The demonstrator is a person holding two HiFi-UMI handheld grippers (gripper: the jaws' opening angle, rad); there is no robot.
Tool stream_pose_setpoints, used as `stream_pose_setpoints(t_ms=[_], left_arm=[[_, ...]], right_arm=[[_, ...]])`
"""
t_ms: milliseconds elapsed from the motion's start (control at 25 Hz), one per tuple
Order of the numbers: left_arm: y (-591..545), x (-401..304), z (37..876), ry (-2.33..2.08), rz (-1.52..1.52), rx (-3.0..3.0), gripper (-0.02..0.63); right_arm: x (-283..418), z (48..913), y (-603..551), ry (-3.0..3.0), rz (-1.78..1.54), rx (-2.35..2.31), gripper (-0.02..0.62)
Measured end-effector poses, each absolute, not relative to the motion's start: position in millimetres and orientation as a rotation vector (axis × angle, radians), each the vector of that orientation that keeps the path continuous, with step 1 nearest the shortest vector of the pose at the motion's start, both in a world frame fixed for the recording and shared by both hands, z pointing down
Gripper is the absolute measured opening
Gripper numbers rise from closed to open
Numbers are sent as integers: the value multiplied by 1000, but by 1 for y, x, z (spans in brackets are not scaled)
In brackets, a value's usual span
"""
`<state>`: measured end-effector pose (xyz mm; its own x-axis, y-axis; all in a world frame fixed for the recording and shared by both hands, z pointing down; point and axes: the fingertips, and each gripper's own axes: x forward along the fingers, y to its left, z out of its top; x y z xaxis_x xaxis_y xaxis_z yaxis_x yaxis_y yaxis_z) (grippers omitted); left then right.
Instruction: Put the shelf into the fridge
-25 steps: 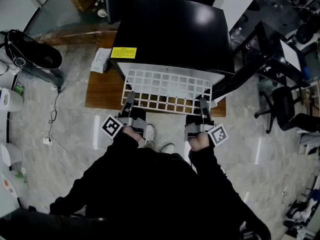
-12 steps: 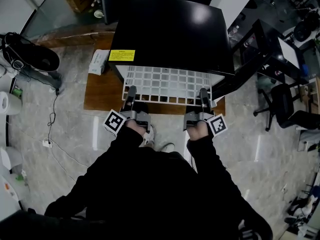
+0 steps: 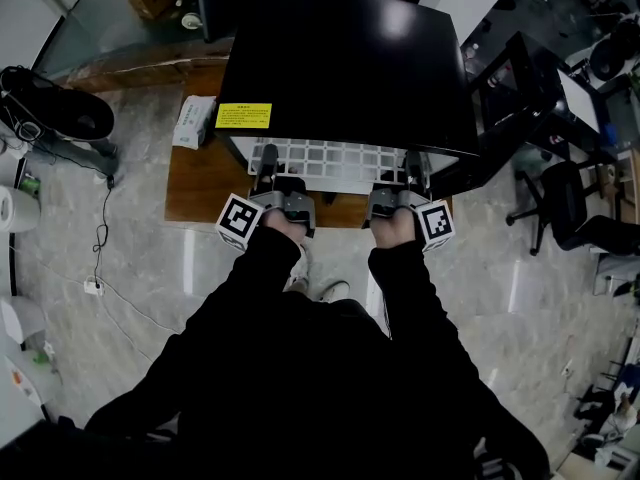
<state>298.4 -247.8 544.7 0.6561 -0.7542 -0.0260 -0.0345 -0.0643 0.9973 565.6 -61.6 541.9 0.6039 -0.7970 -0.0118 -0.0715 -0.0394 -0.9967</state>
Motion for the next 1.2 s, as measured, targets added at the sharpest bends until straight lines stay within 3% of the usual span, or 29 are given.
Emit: stream_pose_setpoints(t_ms=[1040, 1200], left_arm=[[-305, 358, 532, -649, -717, 1586, 35], [-280, 356, 518, -540, -673, 1723, 89]], right_arm=[[610, 537, -117, 758, -612, -1508, 35], [571, 531, -104, 905, -684, -1514, 130]])
